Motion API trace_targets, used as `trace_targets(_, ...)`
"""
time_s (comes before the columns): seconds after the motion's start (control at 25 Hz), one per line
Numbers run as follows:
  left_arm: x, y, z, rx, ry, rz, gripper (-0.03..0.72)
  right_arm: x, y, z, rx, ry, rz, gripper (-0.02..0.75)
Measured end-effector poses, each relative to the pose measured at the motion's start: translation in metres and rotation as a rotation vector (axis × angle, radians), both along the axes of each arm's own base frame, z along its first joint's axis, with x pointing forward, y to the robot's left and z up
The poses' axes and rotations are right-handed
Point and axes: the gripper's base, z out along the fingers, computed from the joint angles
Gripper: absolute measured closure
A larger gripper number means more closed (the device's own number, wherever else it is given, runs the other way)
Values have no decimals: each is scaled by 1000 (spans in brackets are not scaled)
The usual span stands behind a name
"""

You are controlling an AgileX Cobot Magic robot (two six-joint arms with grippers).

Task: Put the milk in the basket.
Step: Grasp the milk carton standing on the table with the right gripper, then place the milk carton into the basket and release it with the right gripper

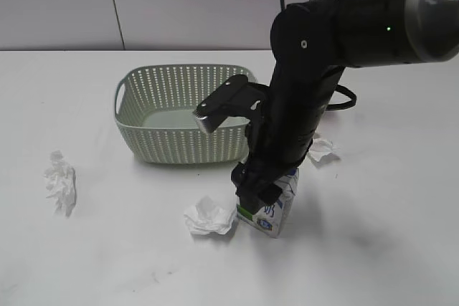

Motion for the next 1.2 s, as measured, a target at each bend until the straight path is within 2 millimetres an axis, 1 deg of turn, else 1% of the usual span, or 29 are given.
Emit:
trace_targets(0.16,0,0,0,0,0,0,263,2,2,-10,-11,11,-1,147)
trace_targets(0.28,0,0,0,0,0,0,263,3,3,-21,-24,25,-1,160)
trace_targets(0.4,0,0,0,0,0,0,263,4,3,-23,-28,28,-1,165)
trace_targets(0.44,0,0,0,0,0,0,263,4,3,-24,-29,29,0,178)
trace_targets(0.52,0,0,0,0,0,0,263,4,3,-24,-29,28,0,228)
trace_targets(0.6,0,0,0,0,0,0,263,4,3,-24,-30,28,0,314)
trace_targets(0.68,0,0,0,0,0,0,263,4,3,-24,-31,29,0,367)
trace_targets(1.0,0,0,0,0,0,0,263,6,5,-19,-54,59,5,369)
trace_targets(1.08,0,0,0,0,0,0,263,7,7,-12,-68,78,8,369)
trace_targets(1.2,0,0,0,0,0,0,263,12,12,5,-73,92,13,369)
